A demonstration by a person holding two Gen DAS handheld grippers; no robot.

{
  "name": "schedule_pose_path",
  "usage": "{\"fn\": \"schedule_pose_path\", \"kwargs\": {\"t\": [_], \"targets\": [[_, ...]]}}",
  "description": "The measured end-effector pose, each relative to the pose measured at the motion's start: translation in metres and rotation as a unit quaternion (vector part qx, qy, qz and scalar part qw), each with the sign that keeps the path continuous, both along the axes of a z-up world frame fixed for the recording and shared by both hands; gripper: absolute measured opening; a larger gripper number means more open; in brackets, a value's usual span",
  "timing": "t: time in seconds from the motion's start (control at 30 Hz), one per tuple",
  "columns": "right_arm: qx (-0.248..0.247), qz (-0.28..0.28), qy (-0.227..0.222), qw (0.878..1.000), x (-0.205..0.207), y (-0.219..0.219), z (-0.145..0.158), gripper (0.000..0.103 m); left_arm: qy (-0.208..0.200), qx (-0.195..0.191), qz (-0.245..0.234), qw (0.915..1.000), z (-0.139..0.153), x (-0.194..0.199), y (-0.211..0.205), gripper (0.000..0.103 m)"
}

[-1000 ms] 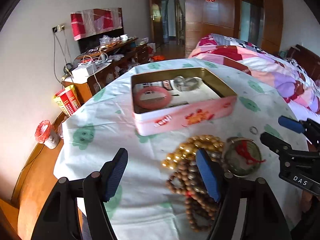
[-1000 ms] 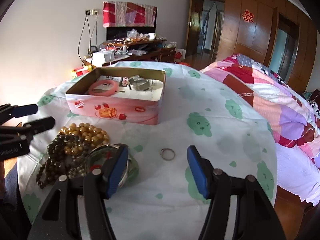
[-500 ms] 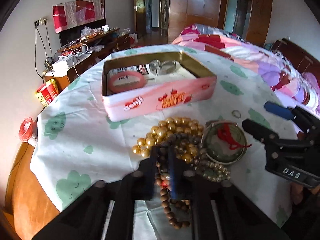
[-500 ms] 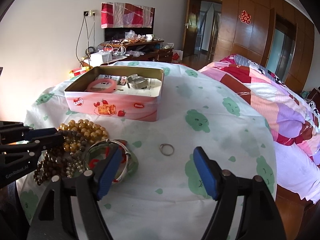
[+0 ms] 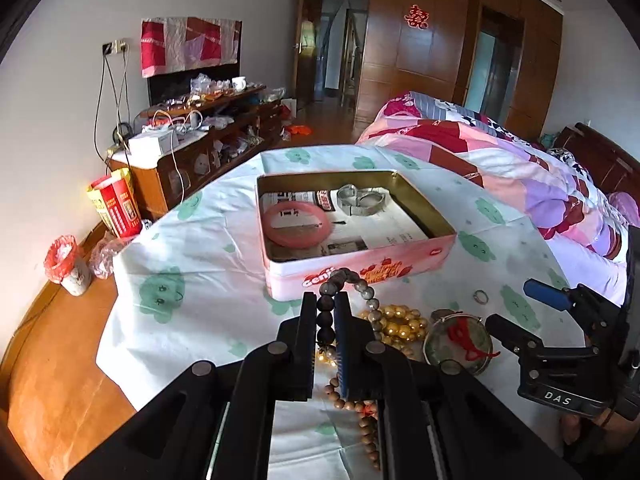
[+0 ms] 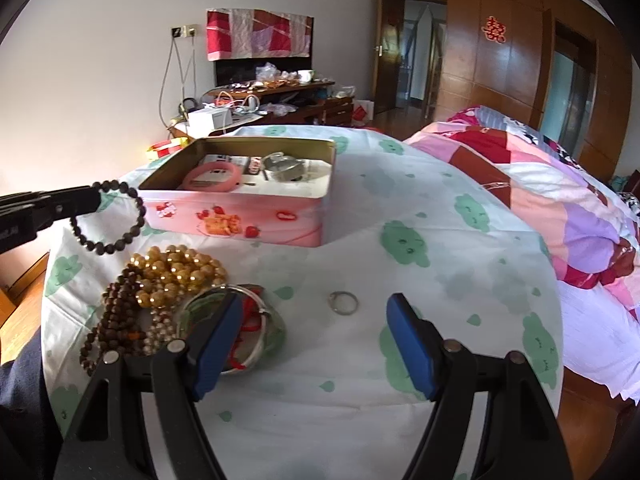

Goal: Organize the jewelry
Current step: 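Grasp the dark bead bracelet with the left tool, then grasp the silver bangle beside the jade bangle with the right tool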

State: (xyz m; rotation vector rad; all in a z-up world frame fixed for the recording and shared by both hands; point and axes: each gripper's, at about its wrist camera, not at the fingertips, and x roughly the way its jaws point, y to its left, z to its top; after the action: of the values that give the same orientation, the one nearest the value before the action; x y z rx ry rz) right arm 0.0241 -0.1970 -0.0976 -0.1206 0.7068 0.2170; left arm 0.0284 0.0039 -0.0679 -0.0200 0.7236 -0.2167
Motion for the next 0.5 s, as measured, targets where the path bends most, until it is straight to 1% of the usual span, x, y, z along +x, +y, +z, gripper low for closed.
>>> {"fn": "schedule_pose_path", "kwargs": {"t": [0.13, 0.2, 0.33, 0.4, 0.5], "targets": [[0.004, 0.004, 0.004, 1.000, 0.001, 0.002, 0.001, 0.076, 0.004, -0.004, 0.000, 1.0000, -0.002, 0.004, 0.002, 0.007], [0.012, 0.022, 0.014, 1.000, 0.002, 0.006, 0.001, 0.076, 0.004, -0.005, 0.000, 1.0000, -0.002, 0.004, 0.002, 0.007], [-0.014, 0.035, 0.014, 0.999, 0.000, 0.020, -0.001, 0.076, 0.003, -0.006, 0.002, 1.0000, -0.001, 0.005, 0.005, 0.008], [-0.024, 0.023, 0.014, 0.999, 0.003, 0.017, -0.003, 0.076, 0.000, -0.008, 0.003, 1.0000, 0.000, 0.005, 0.007, 0.008], [-0.007, -0.009, 0.017, 1.000, 0.011, -0.006, 0.000, 0.076, 0.000, -0.010, 0.005, 0.9999, -0.002, 0.008, 0.008, 0.007]]}}
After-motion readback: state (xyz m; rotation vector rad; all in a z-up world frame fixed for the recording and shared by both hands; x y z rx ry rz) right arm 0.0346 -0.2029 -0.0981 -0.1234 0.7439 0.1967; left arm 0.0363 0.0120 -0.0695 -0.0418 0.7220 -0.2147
